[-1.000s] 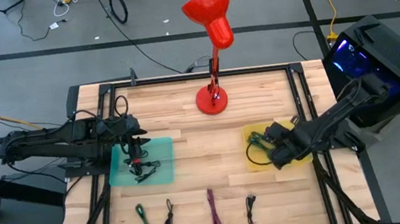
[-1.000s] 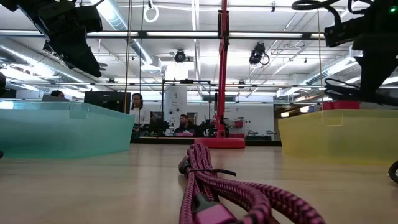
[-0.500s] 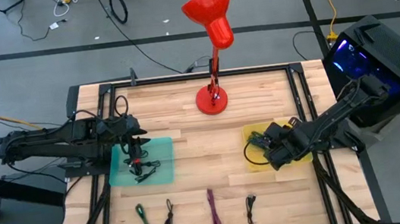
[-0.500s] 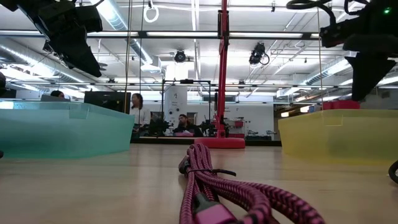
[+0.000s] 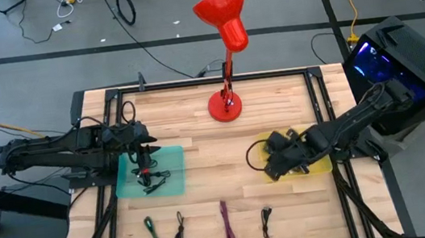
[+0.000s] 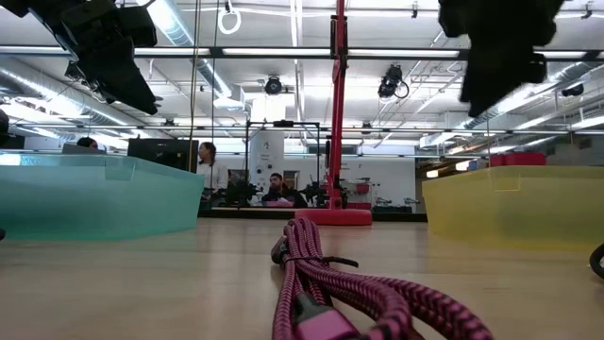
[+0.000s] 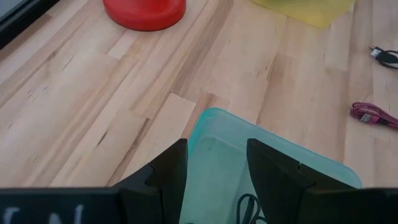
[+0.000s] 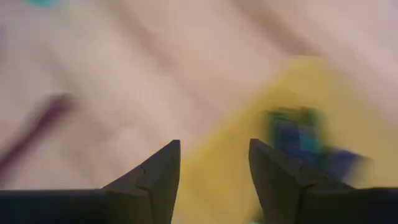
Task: Pick & Place USB Port
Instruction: Put the black charger cable into the green bin
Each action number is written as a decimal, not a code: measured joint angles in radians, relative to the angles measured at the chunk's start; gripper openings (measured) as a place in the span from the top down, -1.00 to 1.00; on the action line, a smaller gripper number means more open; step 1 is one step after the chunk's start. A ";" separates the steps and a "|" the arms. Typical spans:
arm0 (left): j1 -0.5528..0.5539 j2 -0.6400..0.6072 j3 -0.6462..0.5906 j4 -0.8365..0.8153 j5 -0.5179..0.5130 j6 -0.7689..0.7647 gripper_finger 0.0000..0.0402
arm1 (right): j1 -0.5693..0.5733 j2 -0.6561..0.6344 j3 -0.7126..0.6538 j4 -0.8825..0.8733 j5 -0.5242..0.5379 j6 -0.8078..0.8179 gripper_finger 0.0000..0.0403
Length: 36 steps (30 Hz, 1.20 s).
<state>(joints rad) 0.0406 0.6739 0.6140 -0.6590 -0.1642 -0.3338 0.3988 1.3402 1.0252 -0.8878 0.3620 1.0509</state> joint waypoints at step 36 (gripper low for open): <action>0.000 0.000 0.000 -0.006 0.045 -0.021 0.14 | 0.307 0.479 0.000 0.596 -0.287 0.538 0.14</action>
<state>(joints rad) 0.0406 0.6739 0.6140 -0.6647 -0.1188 -0.3550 0.7055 1.8196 1.0248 -0.2918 0.0748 1.5894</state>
